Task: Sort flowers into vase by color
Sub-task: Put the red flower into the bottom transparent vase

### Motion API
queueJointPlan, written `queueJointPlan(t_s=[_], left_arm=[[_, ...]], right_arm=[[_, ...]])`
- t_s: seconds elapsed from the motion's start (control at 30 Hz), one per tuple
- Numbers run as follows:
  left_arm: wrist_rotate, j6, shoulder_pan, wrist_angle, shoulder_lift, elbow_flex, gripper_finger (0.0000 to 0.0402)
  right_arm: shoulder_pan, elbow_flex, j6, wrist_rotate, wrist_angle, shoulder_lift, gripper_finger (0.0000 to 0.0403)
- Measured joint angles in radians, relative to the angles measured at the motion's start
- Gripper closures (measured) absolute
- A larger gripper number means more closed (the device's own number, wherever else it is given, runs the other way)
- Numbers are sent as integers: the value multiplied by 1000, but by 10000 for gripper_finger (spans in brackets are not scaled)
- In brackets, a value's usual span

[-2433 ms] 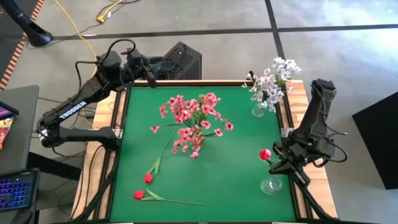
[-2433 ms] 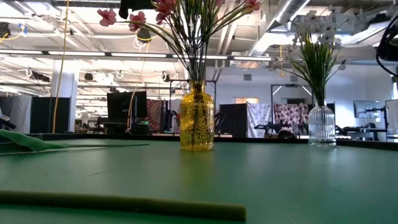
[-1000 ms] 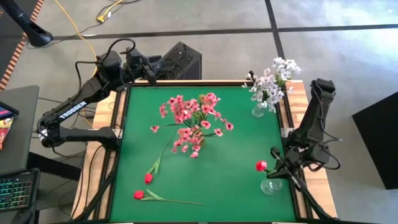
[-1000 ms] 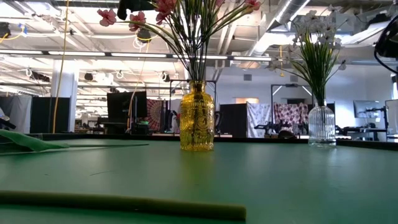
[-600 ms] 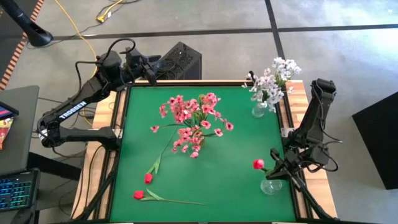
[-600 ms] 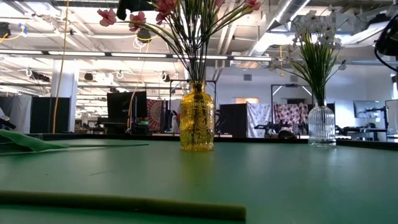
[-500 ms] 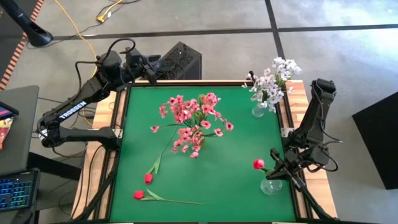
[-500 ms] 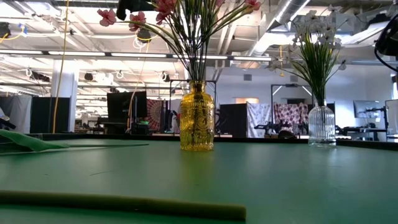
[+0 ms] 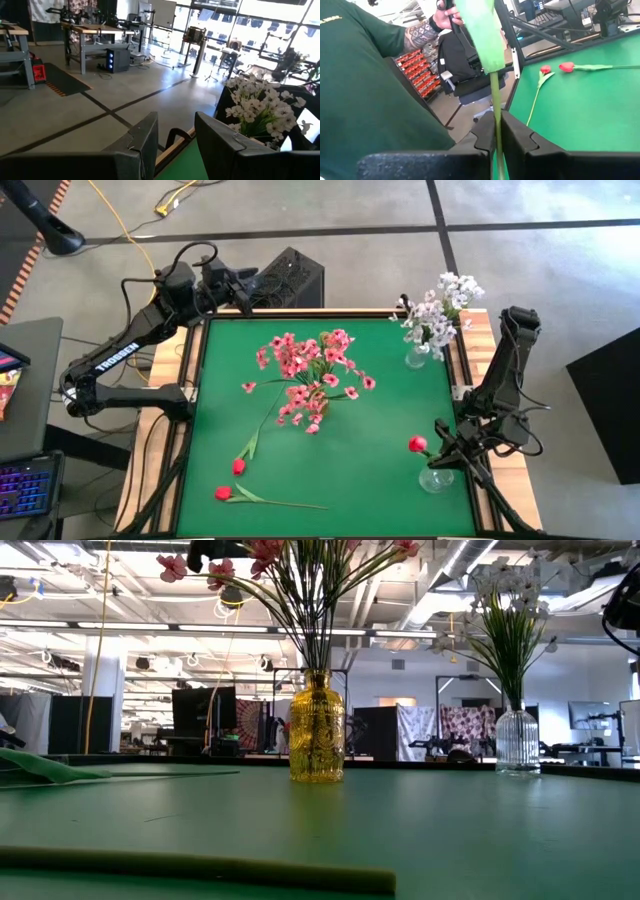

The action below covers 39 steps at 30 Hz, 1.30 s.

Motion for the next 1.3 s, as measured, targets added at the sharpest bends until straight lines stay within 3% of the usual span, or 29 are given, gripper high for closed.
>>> queueJointPlan(t_s=[0.3,0.47,0.63,0.8,0.93,1.1,1.3], left_arm=[[-14,0,0,0,0,0,285],[-14,8,0,0,-2,0,285],[-13,15,0,1,-20,1,285],[65,36,0,-52,-39,1,285],[116,36,0,-197,-63,1,285],[111,32,0,-507,-89,2,285],[58,-43,0,-883,-58,-3,285]], right_arm=[[0,0,3,-1,4,-3,276],[0,0,24,-93,5,-50,239],[0,0,90,-148,5,-115,232],[0,1,97,-158,5,-187,238],[-3,1,97,-158,30,-264,243],[-24,1,87,-125,91,-372,246],[-72,1,-88,-103,180,-452,249]])
